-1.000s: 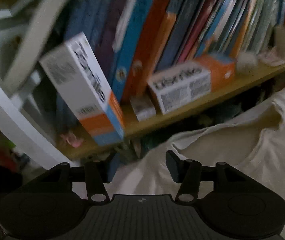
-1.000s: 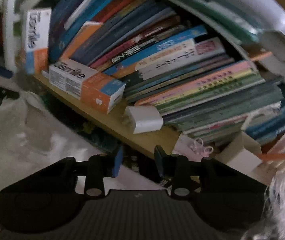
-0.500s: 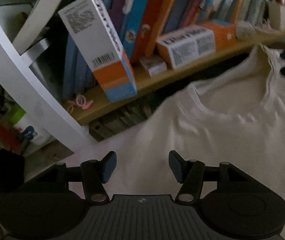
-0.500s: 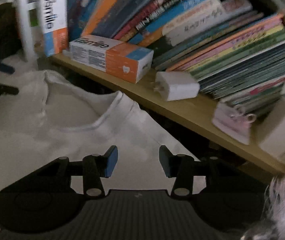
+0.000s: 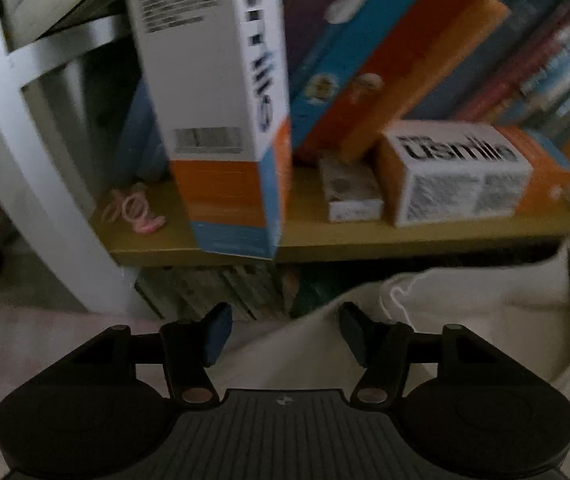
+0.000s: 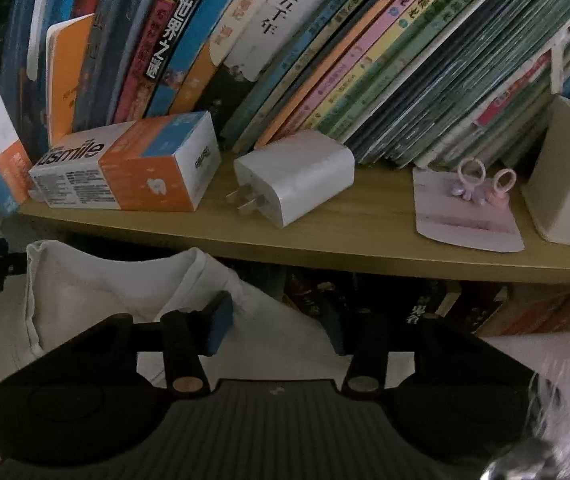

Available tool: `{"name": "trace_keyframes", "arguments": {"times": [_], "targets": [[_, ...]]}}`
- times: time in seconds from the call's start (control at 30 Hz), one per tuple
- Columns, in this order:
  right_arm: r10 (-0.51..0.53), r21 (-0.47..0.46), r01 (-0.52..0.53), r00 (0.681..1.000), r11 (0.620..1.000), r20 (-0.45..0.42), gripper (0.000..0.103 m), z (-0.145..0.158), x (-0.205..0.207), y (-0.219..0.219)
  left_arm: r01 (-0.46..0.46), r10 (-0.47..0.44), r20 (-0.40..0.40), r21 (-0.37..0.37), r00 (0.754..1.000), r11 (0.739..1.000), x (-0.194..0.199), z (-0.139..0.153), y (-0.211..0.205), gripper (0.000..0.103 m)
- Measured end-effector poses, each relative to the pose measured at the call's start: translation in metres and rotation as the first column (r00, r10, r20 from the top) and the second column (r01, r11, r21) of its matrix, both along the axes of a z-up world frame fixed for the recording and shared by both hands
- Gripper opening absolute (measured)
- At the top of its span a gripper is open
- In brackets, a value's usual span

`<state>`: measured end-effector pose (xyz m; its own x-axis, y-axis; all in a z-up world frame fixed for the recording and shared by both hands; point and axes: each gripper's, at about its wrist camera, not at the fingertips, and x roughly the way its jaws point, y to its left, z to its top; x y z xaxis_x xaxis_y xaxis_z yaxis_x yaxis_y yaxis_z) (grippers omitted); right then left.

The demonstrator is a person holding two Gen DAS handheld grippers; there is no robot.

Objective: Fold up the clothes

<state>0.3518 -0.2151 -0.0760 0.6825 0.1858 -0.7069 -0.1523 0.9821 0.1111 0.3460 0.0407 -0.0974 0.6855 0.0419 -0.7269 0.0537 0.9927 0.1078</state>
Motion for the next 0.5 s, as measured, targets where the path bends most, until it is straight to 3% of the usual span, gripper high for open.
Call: {"name": "trace_keyframes", "arguments": {"times": [0.07, 0.23, 0.4, 0.5], "targets": [[0.006, -0.02, -0.006, 1.0, 1.0, 0.024, 0.046, 0.007, -0.01, -0.003, -0.008, 0.008, 0.003, 0.022, 1.0, 1.0, -0.002, 0.003, 0.0, 0.062], [0.068, -0.059, -0.062, 0.994, 0.996, 0.09, 0.047, 0.047, -0.058, -0.035, 0.114, -0.12, 0.047, 0.12, 0.992, 0.986, -0.047, 0.038, 0.017, 0.062], [0.037, -0.094, -0.029, 0.996, 0.995, 0.082, 0.049, 0.08, -0.146, -0.077, 0.169, -0.181, 0.072, 0.143, 0.981, 0.975, -0.143, 0.063, 0.052, 0.068], [-0.008, -0.112, 0.014, 0.999, 0.994, 0.046, 0.049, 0.085, -0.212, -0.091, 0.109, -0.115, 0.045, 0.113, 0.992, 0.988, -0.204, 0.06, 0.092, 0.068]]}}
